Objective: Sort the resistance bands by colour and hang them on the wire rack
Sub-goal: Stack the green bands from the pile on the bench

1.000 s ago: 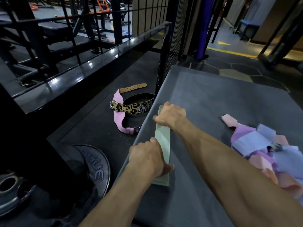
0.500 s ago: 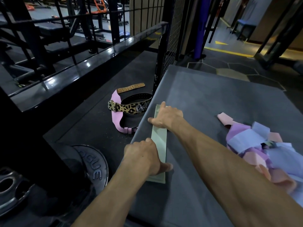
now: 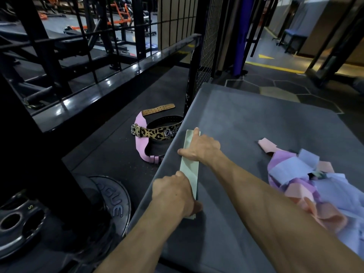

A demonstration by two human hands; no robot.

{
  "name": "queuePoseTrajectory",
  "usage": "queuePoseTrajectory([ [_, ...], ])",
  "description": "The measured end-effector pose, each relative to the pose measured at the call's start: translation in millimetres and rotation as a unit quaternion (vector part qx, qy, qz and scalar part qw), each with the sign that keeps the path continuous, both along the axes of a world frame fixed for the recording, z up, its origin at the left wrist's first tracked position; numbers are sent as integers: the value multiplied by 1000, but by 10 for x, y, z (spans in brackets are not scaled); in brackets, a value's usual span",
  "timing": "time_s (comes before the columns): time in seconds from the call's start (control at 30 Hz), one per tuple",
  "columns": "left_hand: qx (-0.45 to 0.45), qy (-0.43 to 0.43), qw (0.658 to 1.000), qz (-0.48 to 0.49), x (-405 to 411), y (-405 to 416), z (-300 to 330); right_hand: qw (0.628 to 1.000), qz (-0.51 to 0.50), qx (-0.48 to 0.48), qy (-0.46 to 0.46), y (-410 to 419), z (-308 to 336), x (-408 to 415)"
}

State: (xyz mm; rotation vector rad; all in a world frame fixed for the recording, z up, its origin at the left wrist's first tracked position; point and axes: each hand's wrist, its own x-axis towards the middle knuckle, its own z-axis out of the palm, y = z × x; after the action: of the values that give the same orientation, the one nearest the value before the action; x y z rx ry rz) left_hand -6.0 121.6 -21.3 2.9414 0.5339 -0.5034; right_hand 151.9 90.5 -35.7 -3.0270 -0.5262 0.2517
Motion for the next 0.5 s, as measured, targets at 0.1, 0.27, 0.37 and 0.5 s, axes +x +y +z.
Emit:
queuePoseTrajectory([
  [0.1, 19, 2, 1000, -10, -5, 9, 7, 1000, 4, 1, -14, -5, -25, -4],
  [0.27, 16, -6, 1000, -9, -9, 24, -11, 1000, 5, -2, -16, 4, -19, 21],
  [0.37, 5, 5, 1000, -1, 13, 51, -17, 1000, 3, -10, -16, 16, -14, 32],
  [0.5, -14, 32, 999, 5, 32, 90, 13, 1000, 8, -14, -20, 21, -16, 38],
])
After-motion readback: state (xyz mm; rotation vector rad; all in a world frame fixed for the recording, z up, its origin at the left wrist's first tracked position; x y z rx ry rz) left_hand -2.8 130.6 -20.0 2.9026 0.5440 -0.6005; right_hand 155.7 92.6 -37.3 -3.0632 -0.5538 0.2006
